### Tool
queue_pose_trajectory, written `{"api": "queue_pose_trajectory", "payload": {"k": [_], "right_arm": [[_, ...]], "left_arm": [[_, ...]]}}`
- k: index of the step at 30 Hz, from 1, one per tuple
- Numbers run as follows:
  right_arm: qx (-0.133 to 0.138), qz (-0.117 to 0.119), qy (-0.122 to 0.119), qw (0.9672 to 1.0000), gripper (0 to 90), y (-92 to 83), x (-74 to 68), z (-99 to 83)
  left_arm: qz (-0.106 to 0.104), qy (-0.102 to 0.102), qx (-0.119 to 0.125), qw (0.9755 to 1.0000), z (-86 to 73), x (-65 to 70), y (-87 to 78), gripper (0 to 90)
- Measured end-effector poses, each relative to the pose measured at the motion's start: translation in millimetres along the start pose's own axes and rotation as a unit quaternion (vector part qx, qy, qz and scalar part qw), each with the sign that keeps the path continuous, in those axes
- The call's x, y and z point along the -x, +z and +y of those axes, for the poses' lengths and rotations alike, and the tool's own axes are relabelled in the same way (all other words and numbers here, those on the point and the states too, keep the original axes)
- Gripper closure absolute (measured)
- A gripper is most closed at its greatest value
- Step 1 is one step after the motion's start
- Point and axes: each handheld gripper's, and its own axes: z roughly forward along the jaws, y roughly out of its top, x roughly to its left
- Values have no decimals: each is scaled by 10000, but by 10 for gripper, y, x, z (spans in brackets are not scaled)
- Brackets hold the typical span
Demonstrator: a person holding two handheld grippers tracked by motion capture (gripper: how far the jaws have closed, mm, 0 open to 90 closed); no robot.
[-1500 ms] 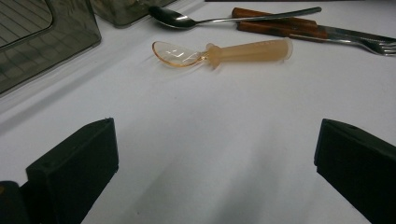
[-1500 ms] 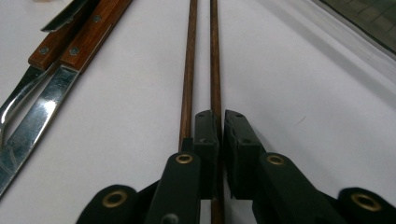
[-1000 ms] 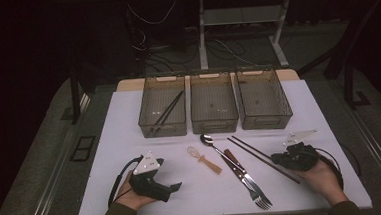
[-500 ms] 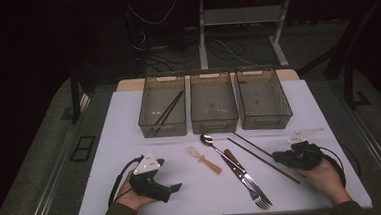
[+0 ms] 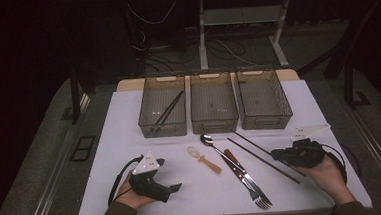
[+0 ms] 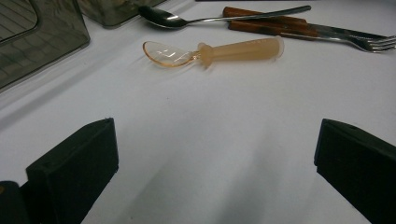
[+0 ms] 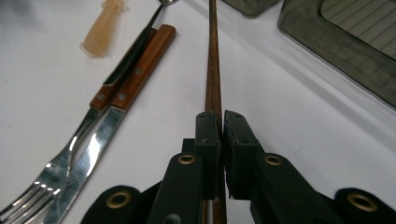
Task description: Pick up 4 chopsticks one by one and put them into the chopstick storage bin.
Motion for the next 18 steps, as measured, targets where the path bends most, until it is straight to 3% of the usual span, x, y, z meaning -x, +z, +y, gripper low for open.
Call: {"api": "queue_pose_trajectory", "payload": {"k": [18], "right_arm": [[276,145,-43,9995,851,-6,-140,366]], "left_arm": [[75,-21,-20,10000,-23,-31,4,0]]}}
